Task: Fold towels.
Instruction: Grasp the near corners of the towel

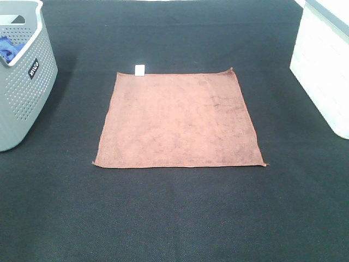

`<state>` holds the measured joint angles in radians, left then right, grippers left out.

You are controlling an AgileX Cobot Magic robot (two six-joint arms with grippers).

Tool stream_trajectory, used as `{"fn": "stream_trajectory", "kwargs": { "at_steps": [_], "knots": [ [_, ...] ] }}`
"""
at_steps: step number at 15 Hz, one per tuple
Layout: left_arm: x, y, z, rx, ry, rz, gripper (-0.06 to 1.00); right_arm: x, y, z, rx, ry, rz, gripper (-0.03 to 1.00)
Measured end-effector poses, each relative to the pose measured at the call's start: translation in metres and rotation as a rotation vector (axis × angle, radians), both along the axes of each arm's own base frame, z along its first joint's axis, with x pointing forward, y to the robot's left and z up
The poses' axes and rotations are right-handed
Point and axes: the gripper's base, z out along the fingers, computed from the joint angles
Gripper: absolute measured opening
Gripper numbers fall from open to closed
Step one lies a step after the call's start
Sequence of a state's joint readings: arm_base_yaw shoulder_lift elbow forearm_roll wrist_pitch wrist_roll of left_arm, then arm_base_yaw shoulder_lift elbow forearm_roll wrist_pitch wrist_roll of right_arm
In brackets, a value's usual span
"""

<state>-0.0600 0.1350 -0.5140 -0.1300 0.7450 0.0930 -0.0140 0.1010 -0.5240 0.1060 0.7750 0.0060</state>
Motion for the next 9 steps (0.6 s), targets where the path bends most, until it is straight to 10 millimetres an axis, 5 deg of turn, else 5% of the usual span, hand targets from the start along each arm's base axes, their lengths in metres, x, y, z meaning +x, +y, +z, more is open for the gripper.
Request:
{"fn": "stream_trajectory", "kwargs": {
  "at_steps": [3,4,5,9],
  "knots": [
    [0.046,-0.007,0.011,-0.157,0.009,-0.007,0.57,0.042,0.002,0.009,0.095,0.021,0.003,0.76],
    [0.075,-0.011,0.011,-0.257,0.069,0.003,0.57,0.068,0.003,0.012,0.137,0.082,0.006,0.76],
    [0.075,-0.011,0.011,-0.257,0.069,0.003,0.57,0.068,0.003,0.012,0.137,0.082,0.006,0.76],
    [0.152,-0.023,-0.003,-0.326,0.322,-0.023,0.57,0.144,0.007,0.025,0.047,0.252,0.090,0.76]
  ]
}}
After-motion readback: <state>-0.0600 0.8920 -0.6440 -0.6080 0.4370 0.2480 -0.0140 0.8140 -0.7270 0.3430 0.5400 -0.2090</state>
